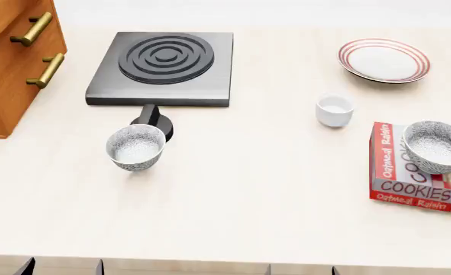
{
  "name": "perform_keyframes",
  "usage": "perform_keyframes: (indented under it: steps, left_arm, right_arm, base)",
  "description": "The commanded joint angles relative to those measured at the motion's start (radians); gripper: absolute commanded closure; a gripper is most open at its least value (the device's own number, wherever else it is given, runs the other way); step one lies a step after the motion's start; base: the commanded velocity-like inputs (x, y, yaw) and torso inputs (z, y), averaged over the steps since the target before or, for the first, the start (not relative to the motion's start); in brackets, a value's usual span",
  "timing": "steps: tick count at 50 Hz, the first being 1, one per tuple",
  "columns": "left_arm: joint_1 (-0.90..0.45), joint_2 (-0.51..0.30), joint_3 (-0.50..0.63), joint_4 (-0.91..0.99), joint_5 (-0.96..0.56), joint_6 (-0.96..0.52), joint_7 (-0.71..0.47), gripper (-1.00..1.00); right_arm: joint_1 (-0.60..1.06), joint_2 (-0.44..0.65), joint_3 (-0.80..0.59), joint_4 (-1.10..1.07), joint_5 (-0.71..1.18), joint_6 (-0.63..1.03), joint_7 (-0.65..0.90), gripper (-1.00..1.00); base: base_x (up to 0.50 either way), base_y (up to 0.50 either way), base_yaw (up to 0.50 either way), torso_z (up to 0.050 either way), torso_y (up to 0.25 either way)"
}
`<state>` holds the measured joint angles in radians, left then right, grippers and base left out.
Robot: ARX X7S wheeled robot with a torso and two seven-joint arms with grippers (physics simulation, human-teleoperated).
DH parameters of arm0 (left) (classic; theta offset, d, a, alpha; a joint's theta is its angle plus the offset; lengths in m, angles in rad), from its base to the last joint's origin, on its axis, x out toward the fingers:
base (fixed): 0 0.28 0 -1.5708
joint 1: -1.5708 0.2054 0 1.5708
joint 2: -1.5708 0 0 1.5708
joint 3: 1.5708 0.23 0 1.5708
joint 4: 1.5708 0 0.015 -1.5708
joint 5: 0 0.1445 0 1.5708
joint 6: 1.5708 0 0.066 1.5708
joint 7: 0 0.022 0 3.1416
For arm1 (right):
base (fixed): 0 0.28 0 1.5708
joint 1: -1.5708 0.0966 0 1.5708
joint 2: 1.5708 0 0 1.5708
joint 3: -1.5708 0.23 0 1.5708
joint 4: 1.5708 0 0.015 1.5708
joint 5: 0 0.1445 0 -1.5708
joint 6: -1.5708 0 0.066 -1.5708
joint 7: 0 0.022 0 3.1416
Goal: Pick the akita bowl on the cookies box and place it on the plate.
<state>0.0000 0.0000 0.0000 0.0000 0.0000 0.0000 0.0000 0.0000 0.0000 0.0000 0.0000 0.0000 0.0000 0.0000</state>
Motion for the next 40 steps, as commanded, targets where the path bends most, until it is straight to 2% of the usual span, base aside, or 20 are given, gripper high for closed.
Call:
perform_keyframes:
  steps: [1,17,20,22,26,31,40]
  left_arm:
    - [0.001,-0.016,0.02,0.0,-0.015,0.002,-0.018,-1.0]
    - [-0.004,-0.054,0.055,0.011,-0.07,-0.006,-0.068,-1.0]
    - [0.003,-0.063,0.058,0.048,-0.067,0.036,-0.076,-1.0]
    - [0.001,-0.071,0.051,0.109,-0.091,-0.003,-0.074,-1.0]
    - [-0.023,-0.086,0.035,0.215,-0.098,-0.044,-0.099,-1.0]
    - [-0.057,-0.111,0.014,0.398,-0.153,-0.207,-0.116,-1.0]
    - [-0.078,-0.145,-0.001,0.561,-0.208,-0.318,-0.128,-1.0]
  right_arm:
    - [-0.001,0.016,-0.025,0.001,-0.007,0.001,0.034,-1.0]
    - [0.006,0.052,-0.052,0.0,0.049,0.013,0.111,-1.0]
    - [-0.006,0.056,-0.049,-0.036,0.043,-0.046,0.134,-1.0]
    - [-0.011,0.061,-0.046,-0.12,0.091,0.039,0.119,-1.0]
    - [-0.007,0.077,-0.044,-0.285,0.087,0.105,0.146,-1.0]
    - [0.031,0.091,-0.024,-0.452,0.109,0.207,0.177,-1.0]
    - [0.06,0.124,-0.006,-0.623,0.148,0.31,0.193,-1.0]
  base:
    - [0.0,0.0,0.0,0.0,0.0]
    - [0.0,0.0,0.0,0.0,0.0]
    - [0.07,0.0,0.0,0.0,0.0]
    - [0.42,0.0,0.0,0.0,0.0]
    - [0.5,0.0,0.0,0.0,0.0]
    - [0.5,0.0,0.0,0.0,0.0]
    - [0.5,0.0,0.0,0.0,0.0]
